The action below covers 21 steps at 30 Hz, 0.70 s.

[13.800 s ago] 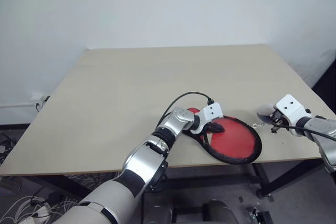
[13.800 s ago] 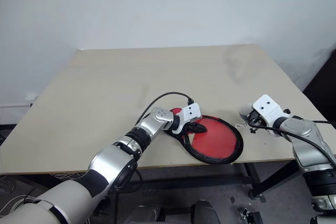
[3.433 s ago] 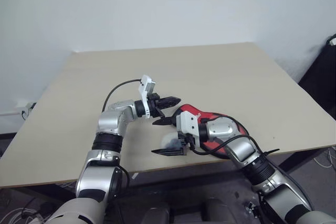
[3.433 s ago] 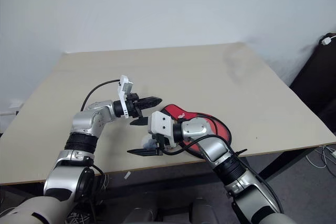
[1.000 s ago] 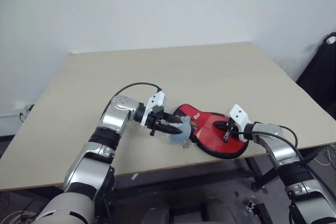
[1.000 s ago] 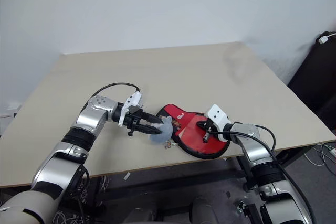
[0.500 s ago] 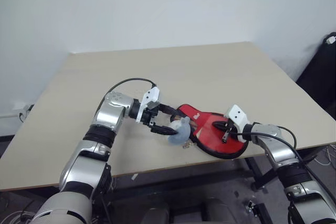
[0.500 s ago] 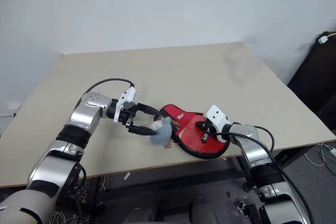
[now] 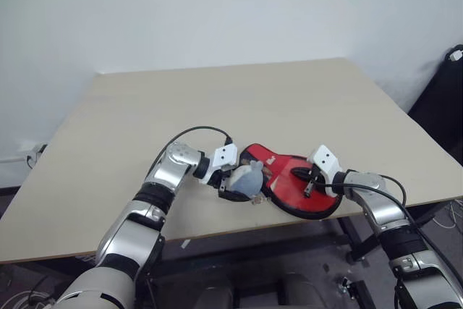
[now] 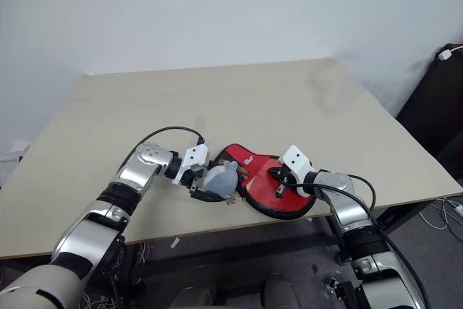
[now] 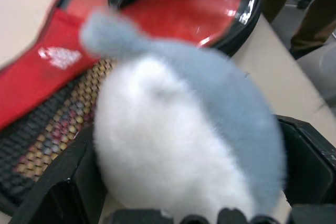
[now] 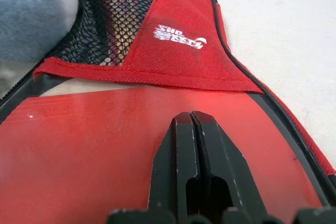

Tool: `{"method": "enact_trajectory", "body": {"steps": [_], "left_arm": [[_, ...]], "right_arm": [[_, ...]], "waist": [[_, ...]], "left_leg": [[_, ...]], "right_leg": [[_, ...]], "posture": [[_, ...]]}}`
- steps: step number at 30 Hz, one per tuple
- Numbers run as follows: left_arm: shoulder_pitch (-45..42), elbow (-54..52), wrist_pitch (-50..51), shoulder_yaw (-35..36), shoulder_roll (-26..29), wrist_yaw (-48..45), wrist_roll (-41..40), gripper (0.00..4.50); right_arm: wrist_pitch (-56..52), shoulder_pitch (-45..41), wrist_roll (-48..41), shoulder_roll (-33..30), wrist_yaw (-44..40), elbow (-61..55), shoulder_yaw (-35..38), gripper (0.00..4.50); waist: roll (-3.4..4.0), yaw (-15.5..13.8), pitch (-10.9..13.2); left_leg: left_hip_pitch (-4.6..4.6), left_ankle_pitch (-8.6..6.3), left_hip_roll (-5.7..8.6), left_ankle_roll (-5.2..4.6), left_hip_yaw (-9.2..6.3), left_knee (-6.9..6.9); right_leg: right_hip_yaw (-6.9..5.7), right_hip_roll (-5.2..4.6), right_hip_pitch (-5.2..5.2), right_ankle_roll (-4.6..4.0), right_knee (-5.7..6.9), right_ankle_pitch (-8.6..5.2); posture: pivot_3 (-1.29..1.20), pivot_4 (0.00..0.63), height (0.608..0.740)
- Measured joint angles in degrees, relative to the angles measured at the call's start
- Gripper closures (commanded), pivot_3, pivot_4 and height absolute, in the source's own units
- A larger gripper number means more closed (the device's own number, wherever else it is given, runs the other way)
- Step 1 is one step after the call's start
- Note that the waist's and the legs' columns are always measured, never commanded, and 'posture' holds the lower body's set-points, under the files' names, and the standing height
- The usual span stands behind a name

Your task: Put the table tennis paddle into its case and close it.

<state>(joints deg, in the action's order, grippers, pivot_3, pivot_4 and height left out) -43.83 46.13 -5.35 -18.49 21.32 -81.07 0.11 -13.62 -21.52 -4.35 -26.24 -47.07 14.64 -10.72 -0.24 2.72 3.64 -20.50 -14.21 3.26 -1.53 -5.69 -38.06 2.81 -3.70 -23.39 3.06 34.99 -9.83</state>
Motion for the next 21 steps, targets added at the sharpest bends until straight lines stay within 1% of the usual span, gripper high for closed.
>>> {"method": "enact_trajectory", "body": {"steps": [3,4,7,8,9,16,17,18,21], "left_arm": [[-0.77,0.92,-0.35,0.00,-0.11,-0.03,0.29,1.01],[-0.88,1.10,-0.37,0.00,-0.15,0.06,0.34,1.35],[-1.01,1.52,-0.38,0.00,-0.22,0.25,0.54,2.10],[-1.01,1.54,-0.38,0.00,-0.22,0.33,0.79,2.42],[-1.01,1.53,-0.40,0.00,-0.22,0.33,0.92,2.56],[-1.00,1.51,-0.66,0.10,-0.18,0.27,1.04,2.56],[-1.00,1.51,-0.18,0.34,-0.19,0.20,0.94,2.87],[-1.00,1.51,0.32,0.65,-0.20,0.12,0.80,2.96],[-1.00,1.50,1.34,1.49,-0.20,-0.25,-0.02,3.42]], "right_arm": [[-0.01,0.11,0.00,0.00,0.19,-0.12,0.00,4.50],[0.00,0.14,0.00,0.00,0.24,-0.17,-0.01,4.50],[0.01,0.16,0.03,0.00,0.33,-0.20,-0.06,4.50],[0.02,0.16,0.04,0.00,0.37,-0.19,-0.11,4.50],[0.03,0.16,0.05,0.00,0.41,-0.19,-0.14,4.50],[0.04,0.16,0.05,0.02,0.44,-0.20,-0.26,4.50],[0.05,0.16,0.04,0.02,0.43,-0.21,-0.26,4.50],[0.05,0.16,0.05,0.02,0.43,-0.22,-0.26,4.50],[0.04,0.20,0.04,0.02,0.41,-0.26,-0.27,4.50]], "waist": [[0.00,0.00,0.00],[0.00,0.00,0.00],[0.00,0.00,0.00],[0.00,0.00,0.00],[0.00,0.00,0.00],[-0.01,0.00,-0.01],[-0.01,0.00,-0.01],[-0.01,0.00,-0.01],[-0.01,0.01,-0.01]], "left_leg": [[0.00,0.00,0.00,0.00,0.01,0.00],[0.00,0.00,0.00,0.00,0.00,0.00],[0.00,0.00,0.00,0.00,0.00,0.00],[0.00,0.00,0.00,0.00,0.00,0.00],[0.00,0.00,0.00,0.00,0.00,-0.01],[0.01,0.00,0.00,0.00,0.00,-0.01],[0.02,0.00,0.00,0.00,0.00,-0.01],[0.02,0.00,0.00,0.00,-0.01,-0.01],[0.01,0.00,0.00,0.00,-0.01,-0.01]], "right_leg": [[0.00,0.00,0.00,0.00,0.00,0.00],[0.00,0.00,0.00,0.00,0.00,0.00],[0.00,0.00,0.01,0.00,0.00,0.00],[0.00,0.00,0.01,0.00,0.00,0.00],[0.00,0.00,0.01,0.00,0.00,0.00],[-0.01,0.00,0.02,0.00,0.02,0.00],[-0.01,0.00,0.02,0.00,0.02,0.00],[-0.01,0.00,0.02,0.00,0.02,0.00],[-0.01,0.00,0.01,0.00,0.02,0.00]], "posture": [[0.00,0.000,0.740],[0.00,0.000,0.740],[0.00,0.000,0.740],[0.00,0.000,0.740],[0.00,0.000,0.740],[0.00,0.000,0.740],[0.00,0.000,0.740],[0.00,0.000,0.740],[0.00,0.000,0.740]]}}
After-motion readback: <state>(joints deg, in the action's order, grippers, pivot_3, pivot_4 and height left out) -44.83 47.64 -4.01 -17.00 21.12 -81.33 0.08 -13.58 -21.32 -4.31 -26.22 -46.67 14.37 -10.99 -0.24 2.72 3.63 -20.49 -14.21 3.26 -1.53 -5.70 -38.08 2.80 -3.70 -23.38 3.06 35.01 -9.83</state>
